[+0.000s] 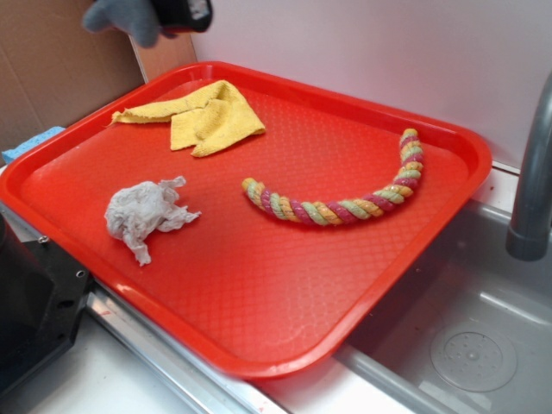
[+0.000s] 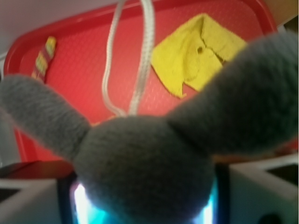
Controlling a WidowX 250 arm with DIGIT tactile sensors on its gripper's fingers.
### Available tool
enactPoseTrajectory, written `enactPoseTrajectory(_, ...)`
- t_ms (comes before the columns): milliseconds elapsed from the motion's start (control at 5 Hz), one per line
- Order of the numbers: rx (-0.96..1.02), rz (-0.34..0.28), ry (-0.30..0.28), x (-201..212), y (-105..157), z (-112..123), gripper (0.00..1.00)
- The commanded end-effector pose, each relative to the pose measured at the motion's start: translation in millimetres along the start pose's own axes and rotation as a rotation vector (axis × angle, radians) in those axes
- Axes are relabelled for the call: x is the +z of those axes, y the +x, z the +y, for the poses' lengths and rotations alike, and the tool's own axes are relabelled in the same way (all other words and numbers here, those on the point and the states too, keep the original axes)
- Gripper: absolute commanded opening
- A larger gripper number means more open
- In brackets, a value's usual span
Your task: Grab the gray animal.
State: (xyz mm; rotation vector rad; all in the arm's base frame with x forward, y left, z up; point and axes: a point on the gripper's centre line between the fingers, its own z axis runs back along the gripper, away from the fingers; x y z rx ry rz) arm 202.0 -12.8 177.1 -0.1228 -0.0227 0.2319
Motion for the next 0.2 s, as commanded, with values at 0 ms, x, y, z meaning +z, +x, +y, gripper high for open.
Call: enactPoseTrajectory(0, 0.053, -0.084, -0.024, 17.0, 29.2, 20.9, 0.0)
